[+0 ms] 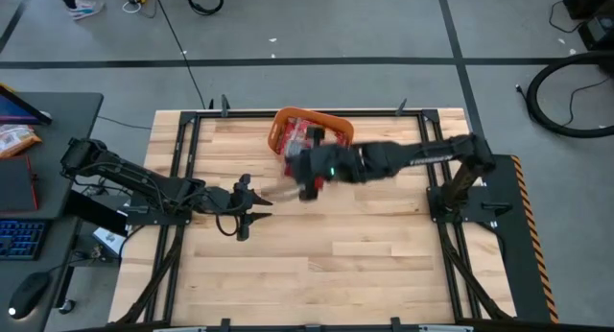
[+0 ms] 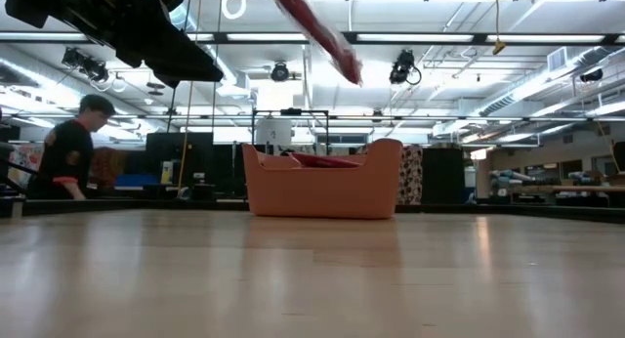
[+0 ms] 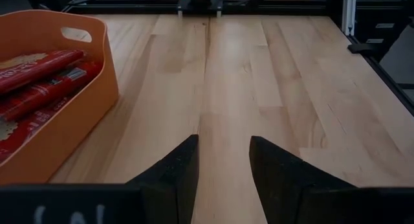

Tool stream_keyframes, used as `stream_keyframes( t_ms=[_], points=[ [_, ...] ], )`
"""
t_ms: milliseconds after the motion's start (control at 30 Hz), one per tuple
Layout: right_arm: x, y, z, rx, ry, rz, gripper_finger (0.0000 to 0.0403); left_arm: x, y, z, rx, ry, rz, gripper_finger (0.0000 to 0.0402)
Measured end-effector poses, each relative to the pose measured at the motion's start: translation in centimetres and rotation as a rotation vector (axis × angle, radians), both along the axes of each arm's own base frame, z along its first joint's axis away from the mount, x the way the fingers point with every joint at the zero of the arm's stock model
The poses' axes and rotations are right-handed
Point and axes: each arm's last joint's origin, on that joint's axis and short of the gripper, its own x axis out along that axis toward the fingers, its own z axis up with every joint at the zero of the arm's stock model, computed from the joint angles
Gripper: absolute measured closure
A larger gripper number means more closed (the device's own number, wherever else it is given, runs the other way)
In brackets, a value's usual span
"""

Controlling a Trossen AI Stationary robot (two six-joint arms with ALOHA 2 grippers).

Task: Sort popcorn bags into baskets
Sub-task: Put the red popcorn bag into the orange bin

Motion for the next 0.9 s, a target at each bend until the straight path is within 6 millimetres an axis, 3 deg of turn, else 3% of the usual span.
stream_keyframes(
  t_ms=[300,500,700,900],
  points=[
    [0.0,-10.7,-2.9,-0.043,0.015,-0.117,0.04,0.0,0.0,0.0,0.0,0.0,0.0,0.026],
    [-1.4,-16.9,-5.7,0.012,0.027,-0.137,0.0394,0.0,0.0,0.0,0.001,0.0,0.0,0.026],
    [-3.3,-19.9,-9.1,0.181,0.074,-0.086,0.0392,0.0,0.0,0.0,0.001,0.0,-0.001,0.026],
    [-4.1,-20.1,-11.4,0.309,0.107,-0.072,0.0377,0.0,0.0,0.0,0.002,0.0,-0.001,0.026]
  ],
)
